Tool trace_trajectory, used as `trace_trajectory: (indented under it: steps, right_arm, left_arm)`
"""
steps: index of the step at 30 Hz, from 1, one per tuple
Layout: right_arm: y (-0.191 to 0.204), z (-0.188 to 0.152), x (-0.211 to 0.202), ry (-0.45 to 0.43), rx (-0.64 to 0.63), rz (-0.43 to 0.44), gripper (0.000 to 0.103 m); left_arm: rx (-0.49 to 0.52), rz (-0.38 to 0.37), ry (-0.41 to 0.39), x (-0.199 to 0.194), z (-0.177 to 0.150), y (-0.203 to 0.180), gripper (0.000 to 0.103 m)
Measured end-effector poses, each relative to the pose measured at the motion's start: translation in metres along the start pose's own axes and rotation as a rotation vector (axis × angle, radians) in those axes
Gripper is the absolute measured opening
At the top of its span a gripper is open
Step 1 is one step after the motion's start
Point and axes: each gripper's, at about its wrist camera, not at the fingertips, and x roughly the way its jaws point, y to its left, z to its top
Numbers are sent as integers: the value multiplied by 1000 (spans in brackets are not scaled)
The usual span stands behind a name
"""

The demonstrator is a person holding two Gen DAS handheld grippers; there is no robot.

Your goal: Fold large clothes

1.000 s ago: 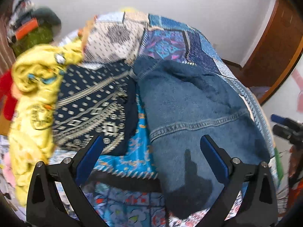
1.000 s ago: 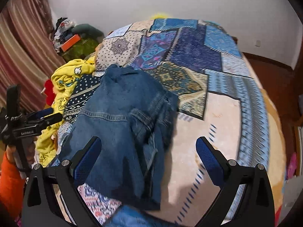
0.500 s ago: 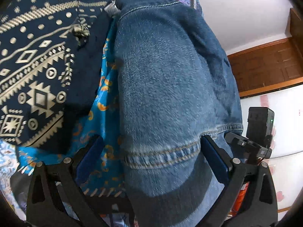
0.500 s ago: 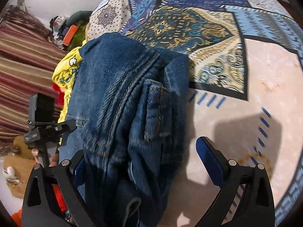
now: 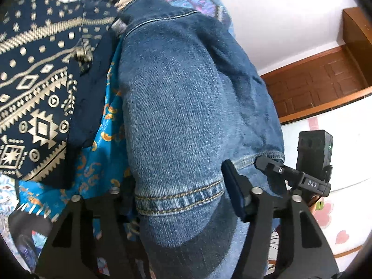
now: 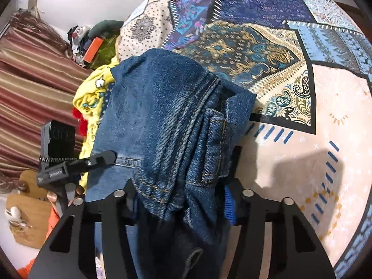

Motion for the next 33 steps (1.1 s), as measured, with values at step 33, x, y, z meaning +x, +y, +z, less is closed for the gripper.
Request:
trace_trajectory:
  steps: [33]
  right_arm:
    - [150,76,141,-77,-101,7,43]
  left_arm:
    - [-17,207,-203,-149,79,122,53]
